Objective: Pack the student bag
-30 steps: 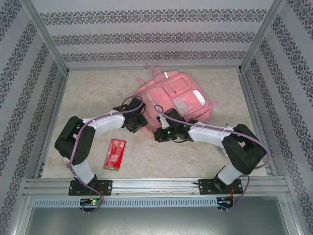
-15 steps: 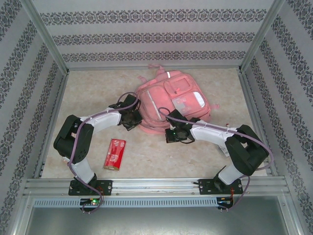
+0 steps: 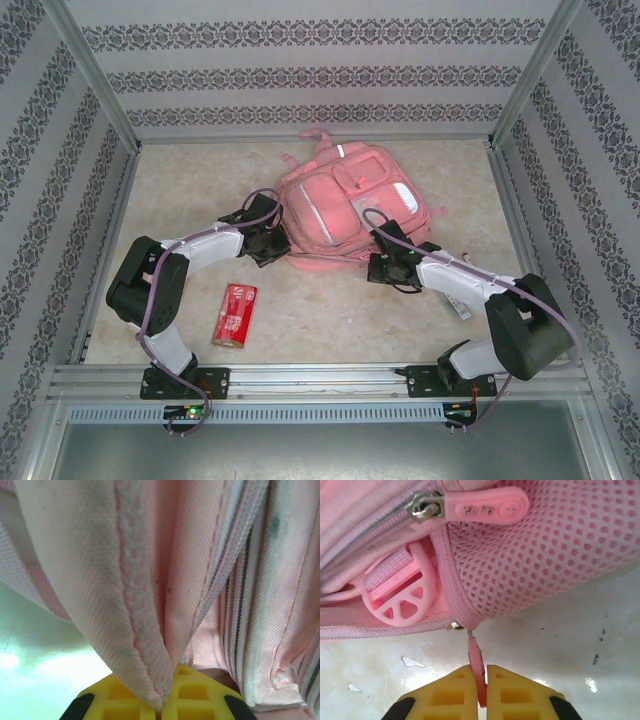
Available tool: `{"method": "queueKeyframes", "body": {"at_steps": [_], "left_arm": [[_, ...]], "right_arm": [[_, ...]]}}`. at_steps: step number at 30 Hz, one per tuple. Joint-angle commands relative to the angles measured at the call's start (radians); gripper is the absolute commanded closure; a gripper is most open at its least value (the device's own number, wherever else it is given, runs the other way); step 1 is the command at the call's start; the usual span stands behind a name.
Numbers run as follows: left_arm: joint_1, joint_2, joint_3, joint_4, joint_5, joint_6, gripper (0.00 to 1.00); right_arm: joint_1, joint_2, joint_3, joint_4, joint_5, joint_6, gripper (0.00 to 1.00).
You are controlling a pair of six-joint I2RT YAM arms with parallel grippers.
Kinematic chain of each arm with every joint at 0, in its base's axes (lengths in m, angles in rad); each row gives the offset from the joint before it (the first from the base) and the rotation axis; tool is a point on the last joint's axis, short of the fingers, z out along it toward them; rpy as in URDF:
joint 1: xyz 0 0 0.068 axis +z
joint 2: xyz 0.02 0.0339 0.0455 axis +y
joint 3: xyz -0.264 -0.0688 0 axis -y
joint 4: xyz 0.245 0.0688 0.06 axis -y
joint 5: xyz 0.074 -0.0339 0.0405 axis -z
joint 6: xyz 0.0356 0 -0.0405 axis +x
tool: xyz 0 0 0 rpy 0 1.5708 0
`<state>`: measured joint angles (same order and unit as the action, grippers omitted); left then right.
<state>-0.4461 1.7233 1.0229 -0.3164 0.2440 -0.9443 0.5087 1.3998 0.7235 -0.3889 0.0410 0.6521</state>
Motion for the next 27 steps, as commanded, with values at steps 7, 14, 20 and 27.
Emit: {"method": "queueKeyframes", "body": {"at_steps": [7, 14, 20, 27], "left_arm": [[-0.090, -0.123, 0.080, -0.222, -0.042, 0.251, 0.59], [-0.189, -0.248, 0.175, -0.368, -0.064, 0.513, 0.55], [-0.219, -0.223, 0.274, -0.391, -0.132, 0.806, 0.54], [-0.247, -0.022, 0.406, -0.428, -0.123, 1.209, 0.42]], "right_arm": [[-0.067, -0.192, -0.034, -0.076, -0.011, -0.097, 0.49], [-0.104, -0.398, -0.026, -0.110, 0.076, -0.165, 0.02], [-0.258, -0.538, -0.095, -0.056, -0.016, -0.162, 0.02], [-0.386, -0.447, -0.068, -0.115, -0.263, -0.178, 0.02]]}}
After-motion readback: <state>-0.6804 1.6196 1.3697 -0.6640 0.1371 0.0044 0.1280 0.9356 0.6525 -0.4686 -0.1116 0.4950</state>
